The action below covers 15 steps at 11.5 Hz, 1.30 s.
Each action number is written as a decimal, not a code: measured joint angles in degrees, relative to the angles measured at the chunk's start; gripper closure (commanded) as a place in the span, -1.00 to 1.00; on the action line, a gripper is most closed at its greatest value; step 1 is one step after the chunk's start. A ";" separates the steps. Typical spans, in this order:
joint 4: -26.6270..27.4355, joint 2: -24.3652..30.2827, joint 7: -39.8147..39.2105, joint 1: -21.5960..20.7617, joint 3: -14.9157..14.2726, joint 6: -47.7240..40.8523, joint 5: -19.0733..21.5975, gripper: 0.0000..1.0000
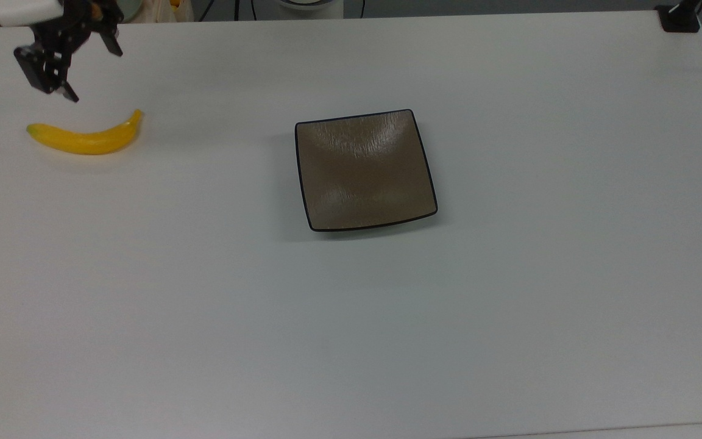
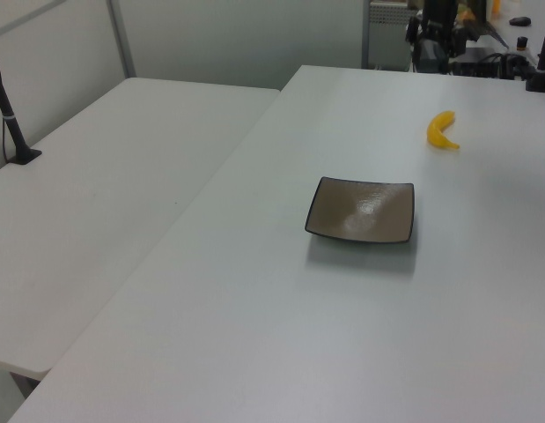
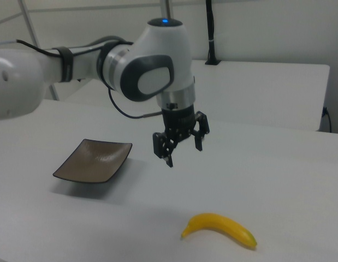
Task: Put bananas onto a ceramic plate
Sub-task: 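Lower the open gripper onto the banana and close on it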
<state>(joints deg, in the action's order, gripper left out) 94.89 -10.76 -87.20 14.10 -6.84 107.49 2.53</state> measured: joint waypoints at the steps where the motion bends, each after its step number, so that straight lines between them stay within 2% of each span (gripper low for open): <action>1: 0.42 -1.62 -0.09 0.18 0.01 2.10 -0.64 -1.00; 8: 3.61 -9.18 -0.17 2.00 0.11 11.60 -7.17 -1.00; 12: 5.60 -11.33 -0.20 2.61 0.12 16.05 -9.57 -1.00; 15: 6.34 -11.96 -0.20 3.23 0.12 16.28 -11.42 -0.99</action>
<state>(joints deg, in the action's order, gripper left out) 101.23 -22.72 -87.40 17.33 -6.72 123.77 -8.90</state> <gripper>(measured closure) 0.000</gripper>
